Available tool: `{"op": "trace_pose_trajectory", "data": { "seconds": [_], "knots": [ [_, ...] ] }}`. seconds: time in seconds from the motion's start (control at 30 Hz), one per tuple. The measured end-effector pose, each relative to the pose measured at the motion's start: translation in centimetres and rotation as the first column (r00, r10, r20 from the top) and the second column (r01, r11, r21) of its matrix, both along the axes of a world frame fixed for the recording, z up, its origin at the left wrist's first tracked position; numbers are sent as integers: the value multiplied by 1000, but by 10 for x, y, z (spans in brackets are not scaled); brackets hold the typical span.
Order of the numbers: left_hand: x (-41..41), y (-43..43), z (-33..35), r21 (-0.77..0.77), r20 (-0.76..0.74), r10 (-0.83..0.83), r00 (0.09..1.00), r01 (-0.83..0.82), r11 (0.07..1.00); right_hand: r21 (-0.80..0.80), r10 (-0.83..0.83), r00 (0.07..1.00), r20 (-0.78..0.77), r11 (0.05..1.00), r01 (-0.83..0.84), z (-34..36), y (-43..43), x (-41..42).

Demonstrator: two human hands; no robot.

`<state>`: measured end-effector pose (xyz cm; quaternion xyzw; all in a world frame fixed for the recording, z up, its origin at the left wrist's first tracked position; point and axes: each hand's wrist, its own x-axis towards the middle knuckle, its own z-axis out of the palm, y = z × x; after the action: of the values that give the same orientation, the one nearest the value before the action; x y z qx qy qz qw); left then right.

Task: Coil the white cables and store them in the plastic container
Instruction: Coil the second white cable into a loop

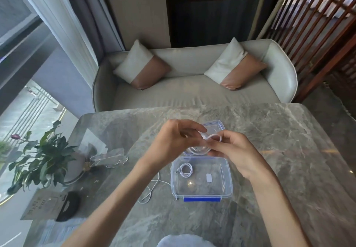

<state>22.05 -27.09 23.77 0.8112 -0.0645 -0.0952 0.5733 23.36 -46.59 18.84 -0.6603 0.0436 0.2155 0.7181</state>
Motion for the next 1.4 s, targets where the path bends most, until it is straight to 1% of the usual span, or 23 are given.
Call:
{"op": "trace_pose_trajectory", "data": {
  "seconds": [0.03, 0.13, 0.17, 0.2, 0.27, 0.3, 0.33, 0.43, 0.5, 0.57, 0.67, 0.77, 0.87, 0.97, 1.03, 1.1, 1.17, 1.23, 1.27, 1.33, 1.4],
  "knots": [
    [-2, 0, -4, -2, 22, 35, 999, -35, 999, 15, 16, 1000, -13, 1000, -16, 3, 0, -1],
    [-3, 3, -10, 102, 147, 130, 981, -145, 984, 97, 85, 993, -78, 992, -78, 9, 0, -4],
    [-3, 5, -12, 99, 137, 132, 982, -146, 984, 119, 105, 990, -93, 989, -93, 11, 0, -5],
    [-3, 8, -12, 69, 91, 96, 991, -103, 992, 125, 117, 988, -99, 987, -104, 13, 0, -5],
    [-4, 13, -9, 47, -17, -60, 998, 60, 997, 126, 130, 987, -93, 985, -118, 16, 0, -4],
    [-4, 15, -8, 53, -62, -113, 992, 117, 992, 125, 141, 986, -88, 984, -129, 18, 0, -4],
    [-5, 17, -7, 42, -102, -133, 986, 138, 990, 125, 153, 985, -85, 982, -142, 20, 2, -5],
    [-7, 21, -6, -39, -195, -136, 971, 131, 991, 111, 177, 981, -77, 980, -168, 23, 5, -5],
    [-8, 21, -7, 2, -198, -134, 971, 137, 991, 85, 178, 981, -77, 981, -172, 23, 8, -5],
    [-8, 22, -9, 56, -169, -124, 978, 135, 989, 71, 173, 980, -94, 983, -167, 21, 10, -5],
    [-9, 24, -7, 46, -141, -114, 983, 121, 992, 92, 210, 970, -122, 976, -199, 23, 12, -6],
    [-12, 24, -6, 107, -103, -98, 990, 109, 988, 82, 251, 960, -124, 967, -242, 25, 14, -6],
    [-16, 23, -5, 161, -125, -141, 982, 160, 974, 54, 284, 952, -117, 959, -280, 27, 15, -6],
    [-14, 23, -2, 215, -191, -192, 963, 232, 949, -3, 335, 937, -104, 942, -337, 31, 16, -6],
    [-12, 24, 0, 193, -242, -217, 946, 266, 944, -57, 366, 927, -84, 927, -371, 31, 17, -6],
    [-12, 26, 1, 82, -281, -228, 932, 260, 962, -83, 373, 926, -65, 922, -377, 31, 17, -6],
    [-13, 26, 1, -75, -323, -199, 925, 185, 980, -96, 375, 926, -48, 921, -378, 32, 14, -6],
    [-14, 25, -1, -147, -348, -168, 922, 123, 981, -119, 387, 921, -38, 913, -389, 34, 13, -5],
    [-15, 24, -1, -147, -347, -164, 923, 119, 982, -131, 398, 916, -39, 907, -400, 35, 13, -5],
    [-16, 22, -2, -101, -319, -186, 929, 162, 982, -139, 411, 910, -57, 899, -415, 35, 13, -4],
    [-17, 21, -2, 10, -273, -215, 938, 227, 974, -160, 416, 906, -76, 892, -423, 35, 13, -3]
  ]
}}
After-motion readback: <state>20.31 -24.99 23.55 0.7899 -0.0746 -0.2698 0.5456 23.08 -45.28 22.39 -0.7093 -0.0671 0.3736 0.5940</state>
